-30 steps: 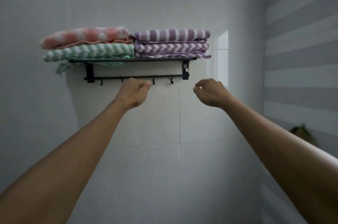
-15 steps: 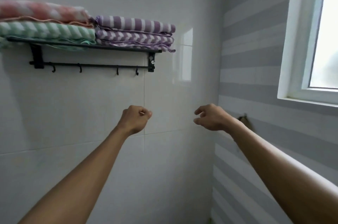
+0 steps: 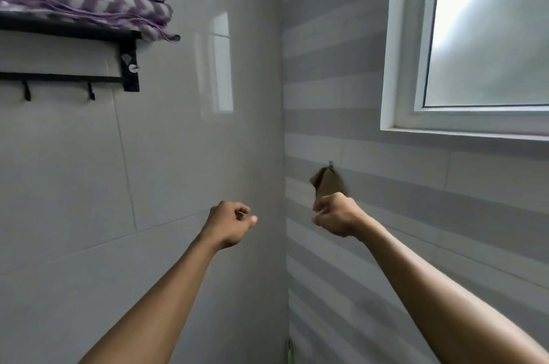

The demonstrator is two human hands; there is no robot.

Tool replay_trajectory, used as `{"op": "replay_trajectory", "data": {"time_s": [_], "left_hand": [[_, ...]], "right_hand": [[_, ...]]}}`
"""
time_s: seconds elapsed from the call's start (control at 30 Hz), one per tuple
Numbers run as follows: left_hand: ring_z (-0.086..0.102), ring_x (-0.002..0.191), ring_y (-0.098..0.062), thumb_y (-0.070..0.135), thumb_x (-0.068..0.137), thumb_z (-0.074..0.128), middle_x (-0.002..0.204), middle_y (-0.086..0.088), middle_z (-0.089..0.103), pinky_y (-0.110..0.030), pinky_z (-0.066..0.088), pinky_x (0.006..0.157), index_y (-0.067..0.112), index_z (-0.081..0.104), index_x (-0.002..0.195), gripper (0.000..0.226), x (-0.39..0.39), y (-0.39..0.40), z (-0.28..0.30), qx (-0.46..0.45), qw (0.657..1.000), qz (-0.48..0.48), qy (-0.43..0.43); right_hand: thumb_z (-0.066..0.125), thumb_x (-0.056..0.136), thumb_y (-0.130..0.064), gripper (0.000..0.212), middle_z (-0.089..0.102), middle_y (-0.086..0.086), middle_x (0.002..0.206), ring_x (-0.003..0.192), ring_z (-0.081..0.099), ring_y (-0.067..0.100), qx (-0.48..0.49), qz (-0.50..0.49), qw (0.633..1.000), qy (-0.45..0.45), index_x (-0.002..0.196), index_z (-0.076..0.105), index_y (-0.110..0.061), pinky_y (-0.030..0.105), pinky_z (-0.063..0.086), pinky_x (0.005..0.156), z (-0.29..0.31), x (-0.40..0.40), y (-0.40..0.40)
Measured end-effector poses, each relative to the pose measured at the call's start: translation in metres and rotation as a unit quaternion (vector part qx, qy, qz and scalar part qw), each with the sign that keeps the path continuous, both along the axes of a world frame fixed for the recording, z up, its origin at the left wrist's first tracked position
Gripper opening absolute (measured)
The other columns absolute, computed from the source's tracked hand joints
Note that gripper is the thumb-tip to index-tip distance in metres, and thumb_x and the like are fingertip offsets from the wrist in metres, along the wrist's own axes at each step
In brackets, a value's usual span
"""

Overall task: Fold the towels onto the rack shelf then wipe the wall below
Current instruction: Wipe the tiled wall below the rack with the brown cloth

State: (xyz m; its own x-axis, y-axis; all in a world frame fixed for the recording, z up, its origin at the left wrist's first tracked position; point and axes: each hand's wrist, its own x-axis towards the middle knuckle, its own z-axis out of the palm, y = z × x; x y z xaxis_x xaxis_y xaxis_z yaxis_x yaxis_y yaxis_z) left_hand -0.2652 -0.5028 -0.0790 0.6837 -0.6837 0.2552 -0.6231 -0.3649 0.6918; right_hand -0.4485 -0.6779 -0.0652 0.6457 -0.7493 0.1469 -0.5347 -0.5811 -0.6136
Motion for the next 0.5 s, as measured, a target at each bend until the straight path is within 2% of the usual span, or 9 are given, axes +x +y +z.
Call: {"op": "replay_trajectory", "data": {"time_s": [0.07, 0.1, 0.2, 0.27, 0.5], "left_hand": [[0.066, 0.103, -0.018, 0.034, 0.086, 0.075, 0.11, -0.004, 0.073, -0.022, 0.045, 0.089, 0.015, 0.071, 0.118, 0.038, 0.007, -0.032, 0.001, 0.009, 1.0, -0.018, -0.001], [0.066, 0.102, -0.018, 0.034, 0.086, 0.075, 0.109, -0.004, 0.073, -0.022, 0.046, 0.089, 0.015, 0.072, 0.118, 0.038, 0.012, -0.051, -0.001, 0.006, 1.0, -0.027, -0.001], [0.067, 0.098, -0.017, 0.032, 0.085, 0.076, 0.104, -0.003, 0.074, -0.021, 0.046, 0.087, 0.014, 0.073, 0.116, 0.035, 0.024, -0.103, -0.008, -0.014, 0.999, -0.048, 0.008], [0.068, 0.096, -0.016, 0.031, 0.085, 0.077, 0.101, -0.002, 0.074, -0.021, 0.047, 0.086, 0.015, 0.073, 0.114, 0.034, 0.032, -0.133, -0.018, -0.008, 0.998, -0.068, 0.018], [0.065, 0.095, -0.016, 0.027, 0.087, 0.076, 0.106, -0.006, 0.073, -0.018, 0.043, 0.08, 0.009, 0.07, 0.119, 0.037, 0.062, -0.229, -0.044, 0.012, 0.989, -0.137, 0.052]], "right_hand": [[0.063, 0.085, -0.021, 0.023, 0.074, 0.008, 0.097, 0.073, 0.066, 0.023, 0.014, -0.03, 0.999, -0.015, 0.105, 0.074, -0.021, 0.029, 0.057, 0.056, -0.005, 0.001, -0.023], [0.062, 0.085, -0.02, 0.02, 0.074, 0.009, 0.097, 0.073, 0.064, 0.024, 0.017, -0.045, 0.999, -0.022, 0.101, 0.075, -0.021, 0.029, 0.056, 0.055, -0.008, 0.004, -0.037], [0.057, 0.085, -0.016, 0.02, 0.074, 0.011, 0.102, 0.091, 0.067, 0.03, 0.008, -0.096, 0.994, -0.061, 0.092, 0.075, -0.02, 0.032, 0.056, 0.078, -0.013, 0.013, -0.077], [0.053, 0.083, -0.014, 0.023, 0.074, 0.011, 0.102, 0.098, 0.066, 0.033, 0.013, -0.125, 0.989, -0.072, 0.088, 0.073, -0.024, 0.031, 0.054, 0.085, -0.02, 0.021, -0.1], [0.056, 0.083, -0.014, 0.039, 0.074, 0.015, 0.104, 0.105, 0.065, 0.032, 0.048, -0.186, 0.979, -0.071, 0.119, 0.07, -0.015, 0.027, 0.051, 0.085, -0.049, 0.058, -0.15]]}}
